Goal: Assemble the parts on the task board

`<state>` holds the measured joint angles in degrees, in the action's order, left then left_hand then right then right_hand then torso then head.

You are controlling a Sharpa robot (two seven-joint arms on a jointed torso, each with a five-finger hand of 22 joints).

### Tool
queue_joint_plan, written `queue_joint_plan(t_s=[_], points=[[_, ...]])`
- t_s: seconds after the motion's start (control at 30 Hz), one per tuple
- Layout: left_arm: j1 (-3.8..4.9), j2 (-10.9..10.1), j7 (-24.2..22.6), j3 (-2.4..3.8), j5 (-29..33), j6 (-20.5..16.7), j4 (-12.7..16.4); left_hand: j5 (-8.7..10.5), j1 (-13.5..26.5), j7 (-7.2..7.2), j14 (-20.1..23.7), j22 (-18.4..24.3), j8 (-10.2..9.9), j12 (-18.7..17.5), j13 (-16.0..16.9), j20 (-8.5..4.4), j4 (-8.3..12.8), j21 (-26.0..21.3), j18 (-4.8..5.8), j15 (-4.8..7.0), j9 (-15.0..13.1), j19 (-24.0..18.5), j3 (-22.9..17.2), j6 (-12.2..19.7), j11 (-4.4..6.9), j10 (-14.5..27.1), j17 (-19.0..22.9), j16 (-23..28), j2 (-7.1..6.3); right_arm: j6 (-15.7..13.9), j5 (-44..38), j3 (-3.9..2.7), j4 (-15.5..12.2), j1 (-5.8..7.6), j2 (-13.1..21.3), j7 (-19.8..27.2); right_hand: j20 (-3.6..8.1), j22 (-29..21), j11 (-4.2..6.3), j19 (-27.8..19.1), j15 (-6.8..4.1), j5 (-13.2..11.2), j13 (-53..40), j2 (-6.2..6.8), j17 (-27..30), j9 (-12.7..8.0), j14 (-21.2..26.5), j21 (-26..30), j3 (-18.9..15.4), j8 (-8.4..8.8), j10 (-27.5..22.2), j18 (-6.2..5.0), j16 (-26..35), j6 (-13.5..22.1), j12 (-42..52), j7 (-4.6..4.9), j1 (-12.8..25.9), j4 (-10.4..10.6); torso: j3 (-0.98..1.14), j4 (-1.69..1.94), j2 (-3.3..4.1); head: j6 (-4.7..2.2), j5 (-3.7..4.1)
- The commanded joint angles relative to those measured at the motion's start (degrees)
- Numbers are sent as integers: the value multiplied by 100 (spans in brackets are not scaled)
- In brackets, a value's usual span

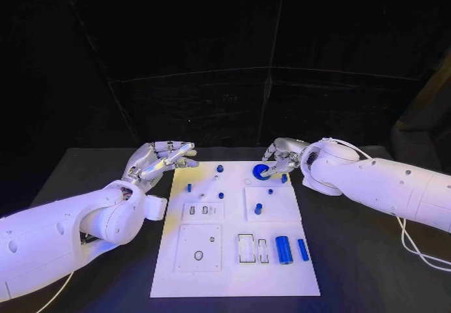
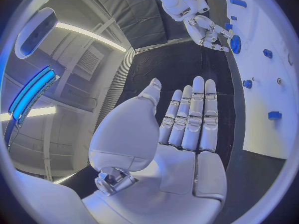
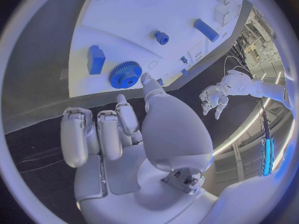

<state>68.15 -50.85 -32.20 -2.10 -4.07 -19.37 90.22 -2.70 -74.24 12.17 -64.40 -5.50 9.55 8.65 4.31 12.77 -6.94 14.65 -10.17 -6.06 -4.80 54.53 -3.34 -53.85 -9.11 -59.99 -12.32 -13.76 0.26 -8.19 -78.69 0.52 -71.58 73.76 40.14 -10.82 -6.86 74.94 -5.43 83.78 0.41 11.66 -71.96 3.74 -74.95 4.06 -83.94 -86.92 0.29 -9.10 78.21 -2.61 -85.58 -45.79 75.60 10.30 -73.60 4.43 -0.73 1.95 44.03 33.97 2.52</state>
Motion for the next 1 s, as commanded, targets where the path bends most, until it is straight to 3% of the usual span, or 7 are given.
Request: queue_joint_plan(t_s=[0.03,0.43,1.0], points=[[9,5,-18,5,-31,81,1,-2,1,35,-4,6,-37,-32,-7,2,41,-23,-36,-25,9,47,-4,-21,-15,-5,-5,14,43,263,-20,-1,16,14,-15,-60,-24,716,16,145,44,21,-61,-15,-510,7,-415,-30,-7,-45,59,89,-45,43,71,8,-129,-35,-8,6,0,13,9],[9,8,-15,5,-31,86,-12,-2,-4,32,-7,11,-40,-39,-8,2,49,-29,-36,-24,11,51,-3,-27,-12,-13,-11,22,52,232,-192,0,52,13,-95,-40,-6,813,48,196,21,-107,-507,-193,-570,20,-421,-67,127,-195,306,108,-78,-41,421,-30,-483,-209,-7,2,-2,47,1],[9,3,5,4,-31,122,-25,-2,-4,32,-7,11,-40,-39,-8,2,49,-29,-36,-24,11,51,-3,-27,-12,-13,-11,22,52,380,-512,2,185,11,-234,-138,2,902,60,249,11,-102,-733,-256,-596,19,-425,-100,193,-245,455,127,-92,-86,600,-43,-563,-281,-8,2,-4,95,7]])
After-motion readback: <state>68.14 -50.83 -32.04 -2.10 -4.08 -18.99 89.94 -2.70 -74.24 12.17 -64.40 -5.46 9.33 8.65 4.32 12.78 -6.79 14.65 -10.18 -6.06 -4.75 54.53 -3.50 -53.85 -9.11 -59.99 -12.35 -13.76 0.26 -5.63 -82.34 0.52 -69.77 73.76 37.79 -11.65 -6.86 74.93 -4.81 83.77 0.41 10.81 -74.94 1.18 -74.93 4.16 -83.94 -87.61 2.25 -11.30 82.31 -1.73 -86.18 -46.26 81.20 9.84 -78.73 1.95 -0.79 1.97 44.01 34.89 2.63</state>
